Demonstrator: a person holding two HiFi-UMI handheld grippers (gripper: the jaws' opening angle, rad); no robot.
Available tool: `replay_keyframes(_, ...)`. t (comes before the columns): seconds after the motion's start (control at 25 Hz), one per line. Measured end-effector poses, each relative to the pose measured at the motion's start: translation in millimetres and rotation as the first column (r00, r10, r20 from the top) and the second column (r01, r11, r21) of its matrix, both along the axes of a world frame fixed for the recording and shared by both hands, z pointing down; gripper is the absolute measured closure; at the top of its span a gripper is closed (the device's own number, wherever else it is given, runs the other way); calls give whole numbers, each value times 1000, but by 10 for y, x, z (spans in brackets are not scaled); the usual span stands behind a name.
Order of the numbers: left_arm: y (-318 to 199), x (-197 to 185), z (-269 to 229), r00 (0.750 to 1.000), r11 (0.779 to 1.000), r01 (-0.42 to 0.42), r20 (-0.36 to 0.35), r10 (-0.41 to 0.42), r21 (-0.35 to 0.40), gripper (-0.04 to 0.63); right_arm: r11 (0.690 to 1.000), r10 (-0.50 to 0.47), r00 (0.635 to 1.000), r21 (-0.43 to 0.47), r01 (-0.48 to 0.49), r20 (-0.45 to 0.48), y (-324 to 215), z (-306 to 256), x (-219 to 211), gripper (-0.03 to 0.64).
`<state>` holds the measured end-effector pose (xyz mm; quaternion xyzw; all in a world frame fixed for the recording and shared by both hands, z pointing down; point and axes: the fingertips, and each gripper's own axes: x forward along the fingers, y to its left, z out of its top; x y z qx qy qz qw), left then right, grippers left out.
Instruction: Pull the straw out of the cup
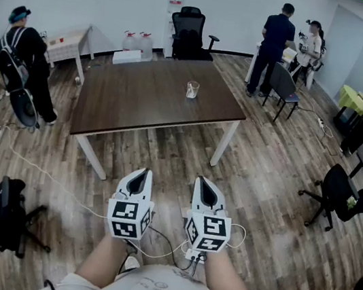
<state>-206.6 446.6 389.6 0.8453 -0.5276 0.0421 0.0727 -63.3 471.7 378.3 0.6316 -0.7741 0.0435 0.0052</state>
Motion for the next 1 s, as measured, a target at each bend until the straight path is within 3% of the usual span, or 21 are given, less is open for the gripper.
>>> replay_keyframes(0.32,20,-133,6,1000,1000,2,-7,-2,-6,589,1000,-8,998,8,7,56,-4,-48,-133,601)
replay_keyframes(0.48,-14,-224,61,1000,1000,-10,-19,9,-18,589,1000,2,1000,-5,-1,23,-27,-8,-272,601)
replay_keyframes(0.72,-123,-386,90,998,998,-55,-38,54,-24,589,1000,0,999,10,-1,38,-52,-25,-575,601)
replay_keyframes(1.0,-302,-764,146,990,990,-136,-46,134,-25,589,999,54,998,-2,-54,-10,-161,26,-1080,601)
